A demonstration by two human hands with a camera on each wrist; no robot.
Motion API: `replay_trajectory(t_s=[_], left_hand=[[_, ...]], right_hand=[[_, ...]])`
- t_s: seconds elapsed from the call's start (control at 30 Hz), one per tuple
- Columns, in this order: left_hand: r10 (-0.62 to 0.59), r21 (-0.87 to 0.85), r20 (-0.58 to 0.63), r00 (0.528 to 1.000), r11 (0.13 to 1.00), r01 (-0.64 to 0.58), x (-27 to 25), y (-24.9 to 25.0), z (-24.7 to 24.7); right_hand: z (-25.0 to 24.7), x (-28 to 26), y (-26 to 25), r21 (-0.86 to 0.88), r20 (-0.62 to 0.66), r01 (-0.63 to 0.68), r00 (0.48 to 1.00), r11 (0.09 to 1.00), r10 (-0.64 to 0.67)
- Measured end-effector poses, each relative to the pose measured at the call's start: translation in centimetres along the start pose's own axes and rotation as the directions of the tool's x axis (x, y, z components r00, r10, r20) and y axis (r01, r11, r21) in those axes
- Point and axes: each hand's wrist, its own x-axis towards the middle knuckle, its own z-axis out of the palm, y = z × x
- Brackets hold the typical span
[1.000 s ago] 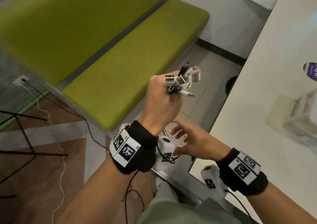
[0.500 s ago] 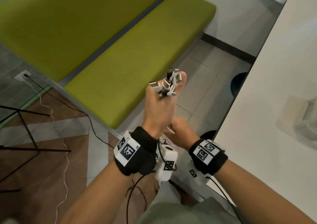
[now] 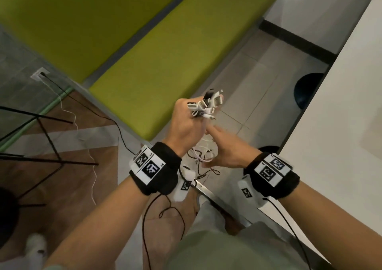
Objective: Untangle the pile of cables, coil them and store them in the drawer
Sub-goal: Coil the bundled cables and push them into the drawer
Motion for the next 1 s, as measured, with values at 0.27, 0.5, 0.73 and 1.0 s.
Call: replay_trajectory(t_s=[0.27,0.5,0.73,1.0], left_hand=[[-0.126,-0.156,0.04,0.991,0.979,0.13,1.0,2.2,-0.8],[-0.053,-0.266,0.053,0.997,0.962,0.066,1.8,4.4,-3.5],[0.032,-0.317,-0.045,0.998,0.947,-0.045,2.1,5.7,-6.4],[-0.027,-0.3,-0.028,0.999,0.954,0.018,1.9,5.1,-5.5]], right_hand=[[-0.4,1.8,-3.4,0.106,-0.232,0.198,0.958,0.974,-0.17],[2.5,6.4,-1.8,0.149,-0.098,-0.119,0.986,0.982,0.135],[3.8,4.9,3.5,0.007,0.057,-0.325,0.944,0.946,0.325],[1.1,1.2,-4.1,0.19,-0.195,0.089,0.98,0.978,-0.051]])
